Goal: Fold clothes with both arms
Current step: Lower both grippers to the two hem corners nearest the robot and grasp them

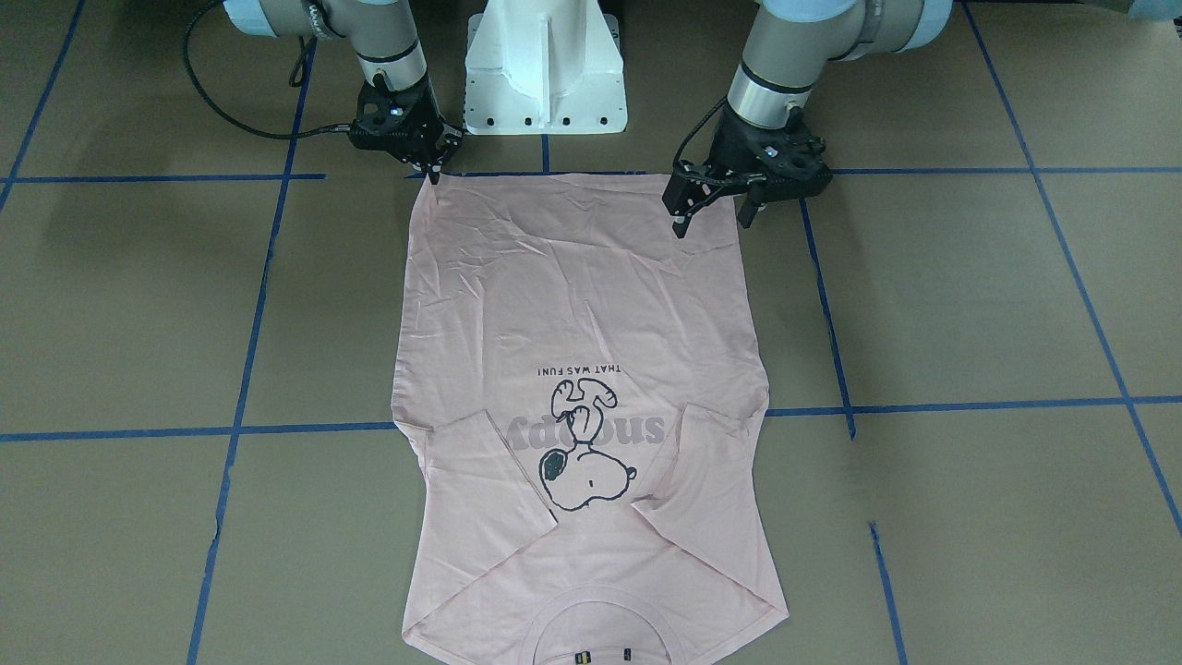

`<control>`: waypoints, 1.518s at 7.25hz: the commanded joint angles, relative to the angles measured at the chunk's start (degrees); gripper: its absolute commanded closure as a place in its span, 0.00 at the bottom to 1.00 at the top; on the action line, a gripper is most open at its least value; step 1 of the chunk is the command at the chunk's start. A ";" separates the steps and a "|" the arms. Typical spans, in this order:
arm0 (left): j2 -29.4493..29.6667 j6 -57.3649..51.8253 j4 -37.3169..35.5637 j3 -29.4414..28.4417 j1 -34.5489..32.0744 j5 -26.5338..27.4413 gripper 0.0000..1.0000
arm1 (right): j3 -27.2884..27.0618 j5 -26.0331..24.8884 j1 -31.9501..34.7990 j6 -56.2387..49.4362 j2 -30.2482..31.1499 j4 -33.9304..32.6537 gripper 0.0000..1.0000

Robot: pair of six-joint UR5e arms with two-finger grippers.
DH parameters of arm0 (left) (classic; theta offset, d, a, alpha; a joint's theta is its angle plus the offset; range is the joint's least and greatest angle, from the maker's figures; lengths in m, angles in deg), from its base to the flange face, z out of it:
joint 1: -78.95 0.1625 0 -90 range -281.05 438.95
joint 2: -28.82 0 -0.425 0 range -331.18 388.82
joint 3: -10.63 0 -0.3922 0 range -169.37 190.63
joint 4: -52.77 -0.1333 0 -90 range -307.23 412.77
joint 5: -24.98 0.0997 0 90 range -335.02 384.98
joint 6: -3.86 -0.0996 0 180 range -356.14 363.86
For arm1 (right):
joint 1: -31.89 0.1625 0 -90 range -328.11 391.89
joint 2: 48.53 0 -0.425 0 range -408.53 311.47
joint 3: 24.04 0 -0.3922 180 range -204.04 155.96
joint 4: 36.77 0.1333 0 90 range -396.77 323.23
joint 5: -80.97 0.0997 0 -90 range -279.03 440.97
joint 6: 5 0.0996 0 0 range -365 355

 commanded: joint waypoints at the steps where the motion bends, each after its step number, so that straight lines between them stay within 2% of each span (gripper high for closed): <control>1: -3.39 11.01 -0.12 -0.04 9.54 6.71 0.01 | -0.20 0.46 1.20 -0.08 -0.08 0.06 1.00; 5: -11.74 15.86 0.32 0.13 14.30 9.46 0.02 | -0.11 0.12 1.47 -0.25 -0.70 0.06 1.00; 9: -11.75 18.95 0.32 0.75 16.86 9.55 0.02 | -0.02 0.12 1.65 -0.51 -0.61 -0.02 1.00; 11: -11.75 19.13 0.32 1.10 16.86 9.38 0.10 | -0.11 0.20 1.91 -0.60 -0.61 -0.02 1.00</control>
